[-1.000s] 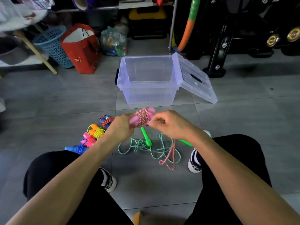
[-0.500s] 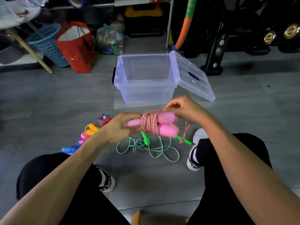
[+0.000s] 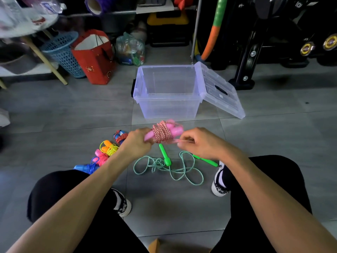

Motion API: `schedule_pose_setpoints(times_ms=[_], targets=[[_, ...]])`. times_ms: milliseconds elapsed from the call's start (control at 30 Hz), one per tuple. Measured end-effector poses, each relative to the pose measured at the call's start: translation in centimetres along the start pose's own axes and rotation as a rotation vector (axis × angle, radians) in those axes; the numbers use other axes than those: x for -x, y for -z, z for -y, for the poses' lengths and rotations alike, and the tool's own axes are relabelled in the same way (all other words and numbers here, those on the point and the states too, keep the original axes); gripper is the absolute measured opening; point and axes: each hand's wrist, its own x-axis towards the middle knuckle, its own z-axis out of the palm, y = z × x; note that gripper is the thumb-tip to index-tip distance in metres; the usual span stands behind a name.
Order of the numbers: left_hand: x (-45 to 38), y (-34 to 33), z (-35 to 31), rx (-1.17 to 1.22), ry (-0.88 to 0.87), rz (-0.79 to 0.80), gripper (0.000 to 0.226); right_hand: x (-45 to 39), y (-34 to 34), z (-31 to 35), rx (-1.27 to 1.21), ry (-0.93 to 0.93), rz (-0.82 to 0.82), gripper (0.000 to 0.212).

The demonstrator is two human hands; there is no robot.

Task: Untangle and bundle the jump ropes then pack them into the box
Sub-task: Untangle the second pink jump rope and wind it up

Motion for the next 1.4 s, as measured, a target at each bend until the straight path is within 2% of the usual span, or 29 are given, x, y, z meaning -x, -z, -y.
schedule_pose_setpoints(times_ms=[67,133,333,467,533,600,667,733,833,900,1067,1167,1300,1400], targets=[[0.0,-0.3,0.4,-0.175,-0.024,0.014,0.011,0.3,0.9,0.2,-0.094,-0.011,-0.045,0.028],[0.1,-0.2,0.4,-0.235,-0.048,0.049,0.015,0.5,1.5,0.1,-0.161,0.000,-0.086,0.026],[0.7,-0.5,-0.6,-0.417,-0.339,0.139,0.028,0.1,1.3,0.1,-0.130,0.056,-0.108,0.018],[1.2,-1.3,-0.7,-0.243,-0.523,0.190,0.032,-0.9,1.5,-0.7,-0.153,0.023,-0.163,0.015],[1.4,-1.5,-0.7,-0.119,-0.566,0.192,0.036,-1.5,2.1,-1.6,-0.151,-0.034,-0.180,0.013],[1.5,-1.0,-0.8,0.051,-0.583,0.179,0.031,-1.7,2.7,-2.3,-0.221,-0.076,-0.182,0.010],[1.7,-0.2,-1.1,0.212,-0.537,0.151,0.020,-1.7,3.0,-2.6,-0.336,-0.086,-0.174,0.005],[2.0,0.4,-1.3,0.368,-0.452,0.141,0.022,-1.4,3.3,-2.6,-0.434,-0.083,-0.162,0.005],[2.5,0.5,-1.5,0.647,-0.308,0.172,0.017,-1.1,3.3,-2.3,-0.504,-0.073,-0.149,0.012],[2.7,0.2,-1.7,0.820,-0.234,0.195,0.009,-1.3,2.8,-1.7,-0.542,-0.082,-0.160,0.009],[2.7,0.1,-2.8,1.429,0.068,0.206,0.019,-1.6,1.2,-0.2,-0.639,-0.106,-0.239,0.012],[2.5,0.3,-3.3,1.511,0.197,0.205,0.019,-1.6,0.9,0.6,-0.669,-0.039,-0.270,0.013],[2.4,-0.2,-3.5,1.420,0.236,0.216,0.013,-1.5,0.9,1.4,-0.714,0.011,-0.280,0.017],[2.2,-0.4,-3.4,1.312,0.180,0.186,0.033,-1.3,0.9,1.7,-0.707,0.023,-0.259,0.022]])
